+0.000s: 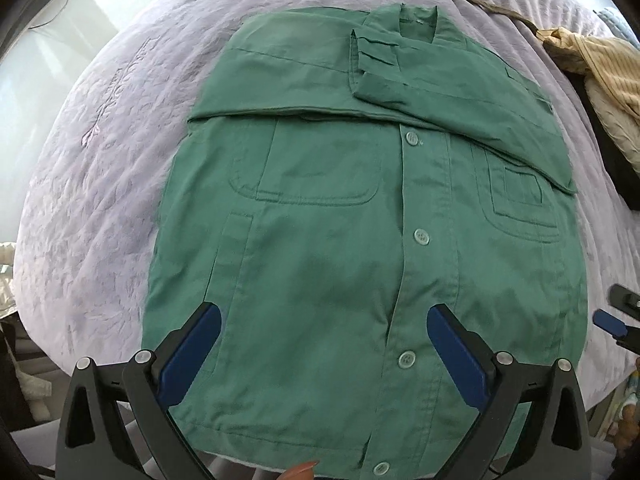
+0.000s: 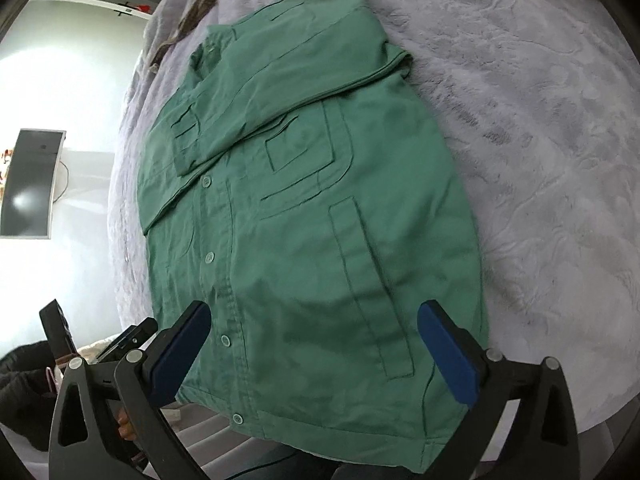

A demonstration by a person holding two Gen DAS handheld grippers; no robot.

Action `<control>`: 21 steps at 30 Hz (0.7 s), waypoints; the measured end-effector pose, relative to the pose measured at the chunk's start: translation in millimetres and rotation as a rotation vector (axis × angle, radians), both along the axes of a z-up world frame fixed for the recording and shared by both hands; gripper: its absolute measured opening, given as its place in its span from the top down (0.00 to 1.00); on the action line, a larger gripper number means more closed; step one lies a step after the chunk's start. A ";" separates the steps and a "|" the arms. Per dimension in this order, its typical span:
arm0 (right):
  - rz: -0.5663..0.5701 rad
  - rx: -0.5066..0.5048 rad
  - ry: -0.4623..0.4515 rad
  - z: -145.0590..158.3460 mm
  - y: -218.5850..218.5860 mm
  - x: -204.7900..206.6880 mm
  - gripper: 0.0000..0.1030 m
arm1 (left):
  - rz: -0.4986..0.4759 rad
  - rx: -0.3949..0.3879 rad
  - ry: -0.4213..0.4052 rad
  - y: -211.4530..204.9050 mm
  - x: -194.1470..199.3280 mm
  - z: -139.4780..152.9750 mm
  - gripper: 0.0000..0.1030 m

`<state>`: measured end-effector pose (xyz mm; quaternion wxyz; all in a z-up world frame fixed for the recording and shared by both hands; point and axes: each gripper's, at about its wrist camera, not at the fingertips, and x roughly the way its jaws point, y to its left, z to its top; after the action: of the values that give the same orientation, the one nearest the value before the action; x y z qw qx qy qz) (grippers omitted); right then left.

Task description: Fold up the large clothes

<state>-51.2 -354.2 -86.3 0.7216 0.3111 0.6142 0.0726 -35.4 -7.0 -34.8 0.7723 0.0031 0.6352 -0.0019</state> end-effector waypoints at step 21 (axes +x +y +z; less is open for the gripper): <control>-0.118 0.029 0.116 -22.9 32.4 -83.9 0.00 | -0.061 0.004 0.028 54.0 -65.9 -19.5 0.00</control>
<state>-135.1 -321.8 -109.2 0.6831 0.3609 0.6346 0.0208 -101.3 46.9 -54.3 0.7629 0.0239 0.6457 -0.0240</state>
